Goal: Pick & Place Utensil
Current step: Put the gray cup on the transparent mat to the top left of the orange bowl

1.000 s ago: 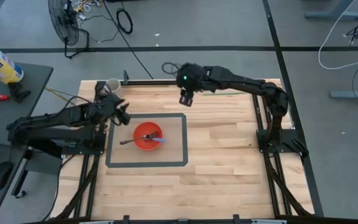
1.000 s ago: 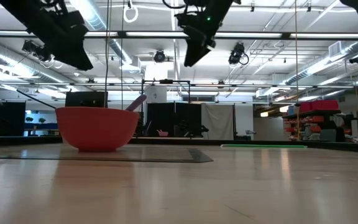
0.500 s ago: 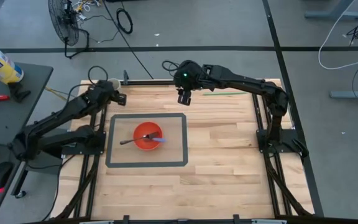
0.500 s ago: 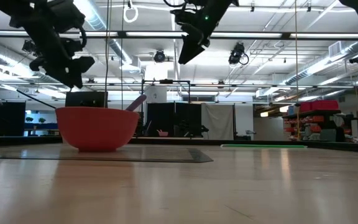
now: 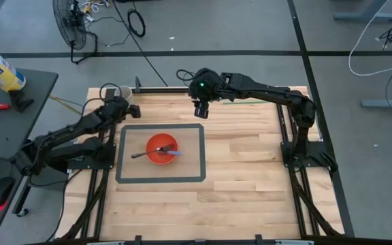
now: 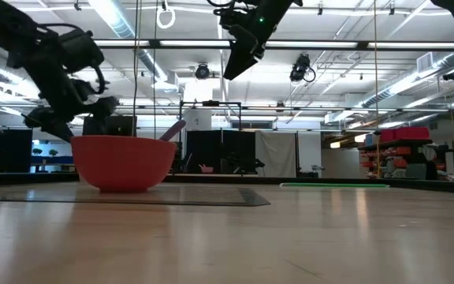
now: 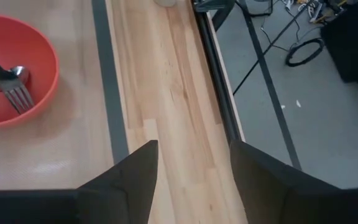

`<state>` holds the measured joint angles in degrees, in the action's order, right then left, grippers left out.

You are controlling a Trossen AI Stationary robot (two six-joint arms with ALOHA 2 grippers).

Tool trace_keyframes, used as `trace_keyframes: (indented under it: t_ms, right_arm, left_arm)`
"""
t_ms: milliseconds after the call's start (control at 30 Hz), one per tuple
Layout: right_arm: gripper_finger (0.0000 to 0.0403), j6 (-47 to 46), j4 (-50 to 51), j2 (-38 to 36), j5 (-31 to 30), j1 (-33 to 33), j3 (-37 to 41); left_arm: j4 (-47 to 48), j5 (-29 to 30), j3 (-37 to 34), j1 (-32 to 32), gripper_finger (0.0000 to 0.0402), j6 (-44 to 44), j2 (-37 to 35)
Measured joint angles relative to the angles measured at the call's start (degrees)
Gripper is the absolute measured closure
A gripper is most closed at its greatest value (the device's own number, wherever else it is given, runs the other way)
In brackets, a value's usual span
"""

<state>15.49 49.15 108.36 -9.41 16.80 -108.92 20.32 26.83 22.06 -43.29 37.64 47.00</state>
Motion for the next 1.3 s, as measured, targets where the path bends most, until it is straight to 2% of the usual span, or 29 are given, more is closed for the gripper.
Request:
trace_keyframes:
  t_ms: [100,233,367,467,667,833,1067,1300]
  right_arm:
    - [0.0200,0.28,-0.02,0.00,0.02,0.00,0.00]
    - [0.0200,1.90,-0.53,0.00,0.02,0.00,0.00]
    - [0.0200,2.09,-1.34,0.00,0.02,0.00,0.00]
    - [0.0200,2.88,-2.06,0.00,0.02,0.00,0.00]
    - [0.0200,3.58,-3.02,0.00,0.29,0.00,0.00]
    - [0.0200,4.43,-3.02,0.00,3.28,0.00,0.00]
    - [0.0200,4.52,-2.97,0.00,5.01,-0.02,0.00]
    - [0.0200,4.55,-2.99,0.00,4.98,-0.02,0.00]
  left_arm:
    - [-7.00,0.27,-3.52,0.00,0.0037,0.76,0.62]
    - [-14.83,3.73,-6.69,0.00,0.0035,1.53,3.44]
    - [-14.77,6.72,-6.81,0.48,0.0035,5.37,7.73]
    - [-16.12,9.50,-6.54,0.83,0.0035,4.87,10.24]
    - [-16.38,10.91,-6.20,0.83,0.0035,4.03,11.12]
    - [-16.68,9.02,-6.20,0.70,0.0035,-2.50,11.12]
    - [-17.49,9.82,-6.20,0.70,0.0033,0.58,11.12]
    - [-17.58,9.14,-6.20,-0.66,0.0006,3.74,11.23]
